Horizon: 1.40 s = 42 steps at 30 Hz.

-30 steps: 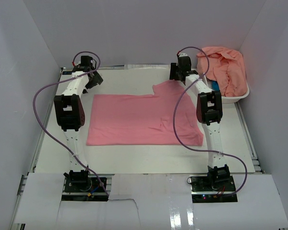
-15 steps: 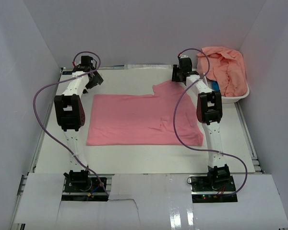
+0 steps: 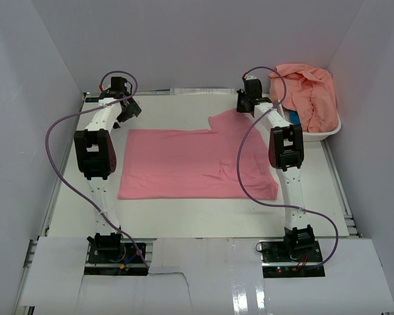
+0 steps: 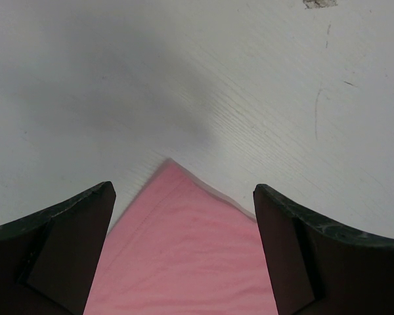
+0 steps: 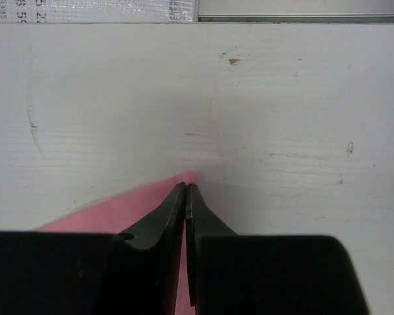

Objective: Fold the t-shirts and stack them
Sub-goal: Grap the side of the flattened tshirt furthest away from the robot with both arms

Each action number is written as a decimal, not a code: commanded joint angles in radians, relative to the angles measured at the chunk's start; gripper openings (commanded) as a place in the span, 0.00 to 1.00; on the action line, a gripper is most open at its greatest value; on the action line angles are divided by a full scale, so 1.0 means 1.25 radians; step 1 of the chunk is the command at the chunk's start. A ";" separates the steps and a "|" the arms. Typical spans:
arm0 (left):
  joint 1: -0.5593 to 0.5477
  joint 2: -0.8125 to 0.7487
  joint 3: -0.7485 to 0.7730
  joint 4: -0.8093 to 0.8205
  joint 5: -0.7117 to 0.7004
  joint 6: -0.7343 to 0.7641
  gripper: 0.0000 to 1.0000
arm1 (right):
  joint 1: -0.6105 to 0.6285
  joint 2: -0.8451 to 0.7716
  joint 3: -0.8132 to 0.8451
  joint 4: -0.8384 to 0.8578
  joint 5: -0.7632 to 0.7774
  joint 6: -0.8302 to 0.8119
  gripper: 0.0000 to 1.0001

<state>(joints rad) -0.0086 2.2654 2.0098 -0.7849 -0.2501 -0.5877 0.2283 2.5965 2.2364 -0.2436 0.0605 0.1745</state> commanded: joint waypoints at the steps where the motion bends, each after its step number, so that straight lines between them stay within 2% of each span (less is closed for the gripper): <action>1: 0.003 -0.019 -0.005 0.006 0.010 0.000 0.98 | -0.005 -0.023 0.003 0.002 0.003 -0.008 0.08; 8: 0.003 0.004 -0.006 0.006 0.021 -0.002 0.97 | -0.005 -0.060 -0.010 0.013 0.003 -0.012 0.08; 14: 0.003 0.038 0.010 0.007 0.032 -0.002 0.84 | -0.005 -0.068 -0.024 0.013 -0.003 -0.014 0.08; 20: 0.003 0.036 -0.008 0.007 0.021 -0.005 0.77 | -0.005 -0.070 -0.027 0.013 -0.003 -0.016 0.08; 26: 0.003 0.046 -0.011 0.008 0.022 -0.006 0.73 | -0.005 -0.078 -0.032 0.012 -0.005 -0.016 0.08; 28: 0.003 0.046 -0.014 0.008 0.026 -0.007 0.68 | -0.005 -0.081 -0.035 0.012 -0.003 -0.016 0.08; 33: 0.003 0.037 -0.026 0.011 0.032 -0.006 0.32 | -0.005 -0.084 -0.039 0.012 0.004 -0.018 0.08; 34: 0.003 0.035 -0.027 0.011 0.033 -0.006 0.04 | -0.005 -0.085 -0.039 0.011 0.004 -0.018 0.08; 35: 0.003 0.033 -0.028 0.009 0.033 -0.005 0.00 | -0.005 -0.087 -0.039 0.011 0.004 -0.017 0.08; 42: 0.003 0.016 -0.047 0.011 0.034 -0.006 0.00 | -0.006 -0.097 -0.042 0.008 0.003 -0.011 0.08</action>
<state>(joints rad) -0.0086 2.3425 1.9694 -0.7765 -0.2161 -0.5926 0.2283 2.5610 2.1941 -0.2382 0.0608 0.1680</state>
